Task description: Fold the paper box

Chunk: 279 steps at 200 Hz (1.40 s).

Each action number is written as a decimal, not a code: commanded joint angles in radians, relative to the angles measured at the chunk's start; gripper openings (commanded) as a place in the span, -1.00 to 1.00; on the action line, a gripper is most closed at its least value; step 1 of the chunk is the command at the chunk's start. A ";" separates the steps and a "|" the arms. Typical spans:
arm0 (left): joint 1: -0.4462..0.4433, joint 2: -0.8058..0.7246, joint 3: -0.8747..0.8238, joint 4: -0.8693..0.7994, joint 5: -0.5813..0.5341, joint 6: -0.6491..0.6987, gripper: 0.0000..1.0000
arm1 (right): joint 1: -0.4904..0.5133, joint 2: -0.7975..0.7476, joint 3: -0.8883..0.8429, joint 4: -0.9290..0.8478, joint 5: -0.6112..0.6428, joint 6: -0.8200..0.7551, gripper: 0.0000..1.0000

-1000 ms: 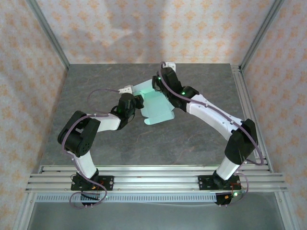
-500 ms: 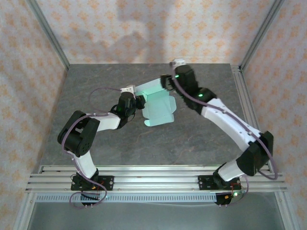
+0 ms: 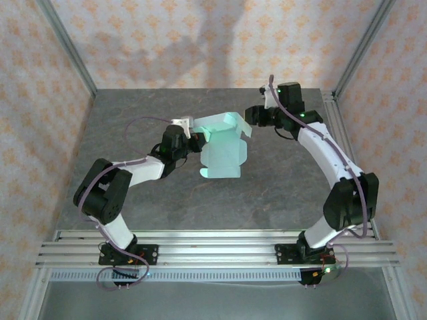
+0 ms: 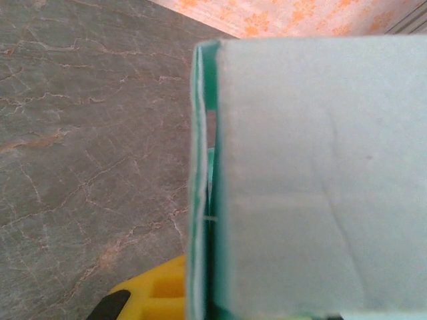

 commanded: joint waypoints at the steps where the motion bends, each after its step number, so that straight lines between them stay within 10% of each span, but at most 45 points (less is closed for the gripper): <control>1: 0.008 -0.040 0.038 -0.036 0.022 0.001 -1.00 | 0.006 -0.010 0.029 -0.024 -0.133 -0.060 -0.17; 177: 0.009 -0.037 0.051 -0.055 0.055 -0.042 -1.00 | 0.107 -0.021 -0.030 -0.014 -0.137 -0.218 -0.14; 279: 0.008 -0.073 0.043 -0.065 0.067 -0.029 -1.00 | 0.303 0.028 -0.002 0.038 0.484 -0.292 -0.27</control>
